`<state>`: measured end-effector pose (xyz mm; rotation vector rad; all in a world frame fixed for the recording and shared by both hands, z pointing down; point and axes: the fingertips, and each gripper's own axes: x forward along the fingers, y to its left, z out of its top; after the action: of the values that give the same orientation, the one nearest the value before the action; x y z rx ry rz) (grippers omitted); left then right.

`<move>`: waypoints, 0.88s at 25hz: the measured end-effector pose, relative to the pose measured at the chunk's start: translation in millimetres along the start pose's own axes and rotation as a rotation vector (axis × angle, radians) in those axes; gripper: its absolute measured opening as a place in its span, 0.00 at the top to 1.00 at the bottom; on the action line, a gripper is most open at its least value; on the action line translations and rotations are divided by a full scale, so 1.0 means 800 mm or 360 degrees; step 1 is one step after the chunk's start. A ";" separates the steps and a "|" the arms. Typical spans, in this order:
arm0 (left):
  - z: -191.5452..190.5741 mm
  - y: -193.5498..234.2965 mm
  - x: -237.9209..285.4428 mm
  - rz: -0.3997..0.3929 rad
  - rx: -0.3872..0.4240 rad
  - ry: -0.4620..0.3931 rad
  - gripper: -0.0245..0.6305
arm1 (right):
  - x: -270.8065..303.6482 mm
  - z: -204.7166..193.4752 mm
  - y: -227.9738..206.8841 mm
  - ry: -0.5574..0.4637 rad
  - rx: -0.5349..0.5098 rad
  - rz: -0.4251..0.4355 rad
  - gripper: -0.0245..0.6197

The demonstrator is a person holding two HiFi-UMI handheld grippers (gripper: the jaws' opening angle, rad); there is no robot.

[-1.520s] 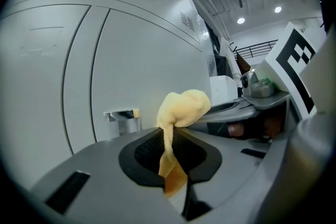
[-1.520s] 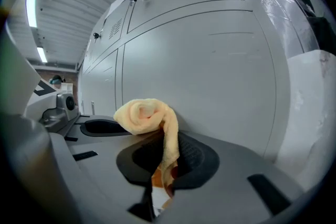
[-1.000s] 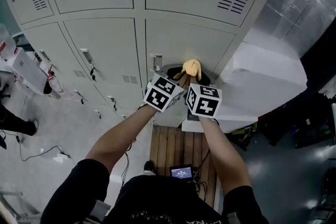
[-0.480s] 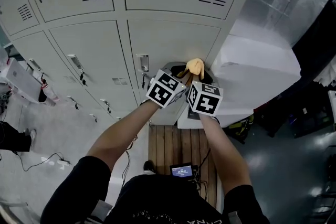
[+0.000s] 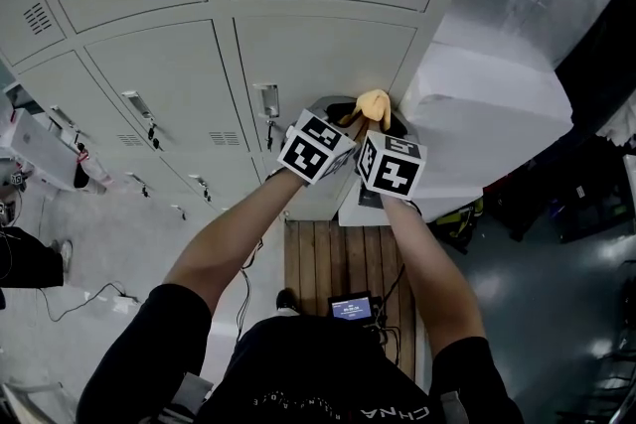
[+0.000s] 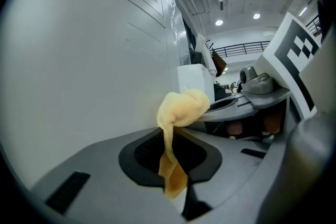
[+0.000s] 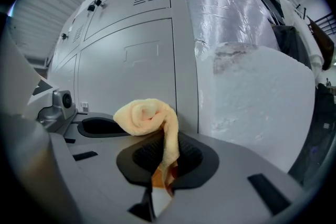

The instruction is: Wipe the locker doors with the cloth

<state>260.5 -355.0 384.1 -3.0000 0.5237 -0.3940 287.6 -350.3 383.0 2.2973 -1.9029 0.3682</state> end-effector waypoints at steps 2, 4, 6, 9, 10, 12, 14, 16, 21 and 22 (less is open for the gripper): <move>0.000 0.000 -0.001 0.0017 0.0016 0.0015 0.88 | -0.001 0.000 0.001 0.0008 0.0000 0.0011 0.87; -0.001 -0.001 -0.003 0.0033 0.0021 0.0021 0.88 | -0.003 0.000 0.003 0.0007 -0.0002 0.0027 0.87; -0.001 -0.001 -0.008 0.0054 0.0017 0.0017 0.88 | -0.006 -0.001 0.007 0.0004 -0.0005 0.0049 0.87; -0.003 0.000 -0.020 0.0095 -0.0009 0.0001 0.88 | -0.009 -0.001 0.018 -0.0004 -0.0016 0.0102 0.87; -0.004 0.002 -0.025 0.0113 -0.0021 -0.0007 0.88 | -0.010 -0.001 0.024 -0.0006 -0.0025 0.0125 0.87; -0.009 0.007 -0.037 0.0156 -0.0039 -0.0018 0.88 | -0.009 -0.003 0.037 -0.0006 -0.0049 0.0174 0.87; -0.017 0.014 -0.051 0.0202 -0.0050 -0.0019 0.88 | -0.008 -0.006 0.054 -0.0003 -0.0070 0.0228 0.87; -0.024 0.023 -0.064 0.0245 -0.0064 -0.0016 0.88 | -0.005 -0.010 0.072 -0.0002 -0.0091 0.0281 0.87; -0.045 0.046 -0.103 0.0351 -0.0109 -0.0003 0.88 | 0.001 -0.019 0.120 0.0006 -0.0132 0.0415 0.87; -0.050 0.051 -0.111 0.0372 -0.0119 0.0001 0.88 | 0.003 -0.021 0.130 0.0009 -0.0145 0.0442 0.87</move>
<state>156.5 -363.8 396.9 -2.9600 0.8963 -0.3648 184.3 -368.2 394.7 1.9769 -2.1922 0.3097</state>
